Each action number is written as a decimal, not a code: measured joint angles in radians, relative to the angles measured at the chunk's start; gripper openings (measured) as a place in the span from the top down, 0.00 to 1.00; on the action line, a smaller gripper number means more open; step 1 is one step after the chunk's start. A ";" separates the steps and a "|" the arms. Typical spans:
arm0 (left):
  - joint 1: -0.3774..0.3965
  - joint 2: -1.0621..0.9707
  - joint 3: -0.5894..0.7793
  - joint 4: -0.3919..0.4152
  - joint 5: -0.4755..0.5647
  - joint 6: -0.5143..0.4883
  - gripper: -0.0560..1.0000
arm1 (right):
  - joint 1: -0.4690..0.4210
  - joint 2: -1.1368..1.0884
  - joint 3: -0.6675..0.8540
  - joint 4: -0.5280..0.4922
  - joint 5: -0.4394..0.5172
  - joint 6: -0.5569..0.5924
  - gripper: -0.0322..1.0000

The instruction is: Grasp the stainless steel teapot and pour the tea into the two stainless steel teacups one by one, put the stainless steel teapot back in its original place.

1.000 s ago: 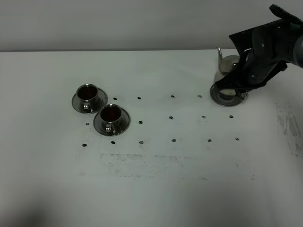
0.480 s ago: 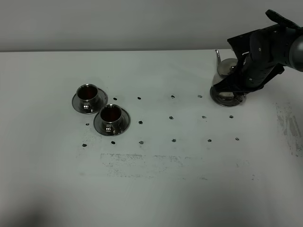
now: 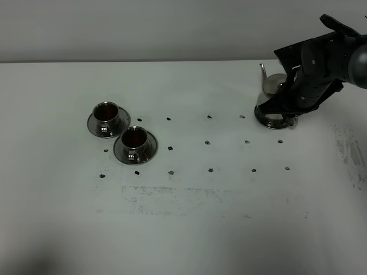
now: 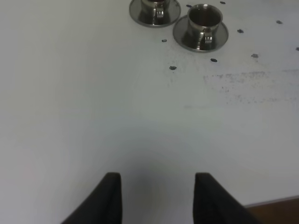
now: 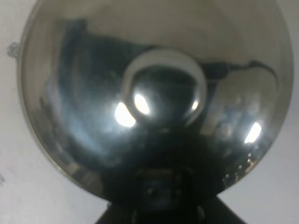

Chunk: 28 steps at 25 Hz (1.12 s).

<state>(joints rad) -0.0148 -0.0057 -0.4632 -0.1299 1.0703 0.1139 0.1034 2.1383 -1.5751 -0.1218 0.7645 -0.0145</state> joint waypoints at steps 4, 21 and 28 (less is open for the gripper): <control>0.000 0.000 0.000 0.000 0.000 0.000 0.60 | -0.001 0.000 0.000 0.000 0.001 0.000 0.76; 0.000 0.000 0.000 0.000 0.000 0.000 0.60 | -0.005 -0.066 0.000 -0.022 0.070 0.001 0.28; 0.000 0.000 0.000 0.000 0.000 0.000 0.60 | 0.007 -0.287 0.000 -0.019 0.173 0.002 0.35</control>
<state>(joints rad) -0.0148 -0.0057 -0.4632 -0.1299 1.0703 0.1139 0.1104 1.8514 -1.5751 -0.1410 0.9377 -0.0127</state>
